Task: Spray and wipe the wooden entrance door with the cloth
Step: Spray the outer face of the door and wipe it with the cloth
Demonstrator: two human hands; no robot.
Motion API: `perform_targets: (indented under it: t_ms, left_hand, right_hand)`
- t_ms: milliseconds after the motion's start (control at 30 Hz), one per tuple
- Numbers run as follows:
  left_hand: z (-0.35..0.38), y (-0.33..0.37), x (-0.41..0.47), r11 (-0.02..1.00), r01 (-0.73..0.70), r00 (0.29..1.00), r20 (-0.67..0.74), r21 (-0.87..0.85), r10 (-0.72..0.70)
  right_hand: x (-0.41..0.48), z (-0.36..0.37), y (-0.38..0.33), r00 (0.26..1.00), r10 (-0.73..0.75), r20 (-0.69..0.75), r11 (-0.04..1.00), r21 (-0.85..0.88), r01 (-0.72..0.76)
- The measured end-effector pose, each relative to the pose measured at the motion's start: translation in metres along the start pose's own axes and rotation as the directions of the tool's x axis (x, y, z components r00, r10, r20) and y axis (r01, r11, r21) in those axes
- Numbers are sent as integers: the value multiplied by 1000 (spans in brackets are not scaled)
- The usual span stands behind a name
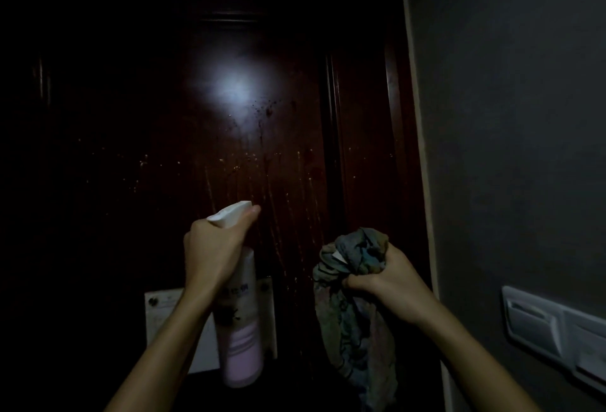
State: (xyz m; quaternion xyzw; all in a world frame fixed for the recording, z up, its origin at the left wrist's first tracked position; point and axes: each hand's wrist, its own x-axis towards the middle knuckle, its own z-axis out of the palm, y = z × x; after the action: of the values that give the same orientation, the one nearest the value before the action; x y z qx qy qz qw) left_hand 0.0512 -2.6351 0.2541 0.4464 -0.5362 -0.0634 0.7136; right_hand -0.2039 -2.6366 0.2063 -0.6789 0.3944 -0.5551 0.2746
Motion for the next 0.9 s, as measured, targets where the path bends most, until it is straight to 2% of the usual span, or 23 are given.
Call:
perform_targets:
  t_ms: [67,233,367,633,800,900]
  left_hand:
    - [-1,-6,-4,999,35,999,-17,27,-35]
    - [-1,-18,-24,1000,22,999,-50,5,-22]
    - [-5,-34,-34,998,51,999,10,25,-51]
    - [-9,-68,-70,986,159,984,76,57,-163]
    - [-12,-87,-93,960,247,966,46,132,-255]
    - [-15,-96,-107,954,283,956,45,102,-288]
  right_hand:
    - [-2,1,4,1000,7,2,1000,1,-7]
    - [-7,1,14,1000,25,3,1000,-3,-25]
    - [-15,2,22,999,42,-2,999,2,-41]
    - [-38,7,41,996,89,-11,996,-24,-89]
    - [-54,15,48,992,119,-29,993,-20,-120]
    - [-62,22,56,991,129,-22,992,-8,-130]
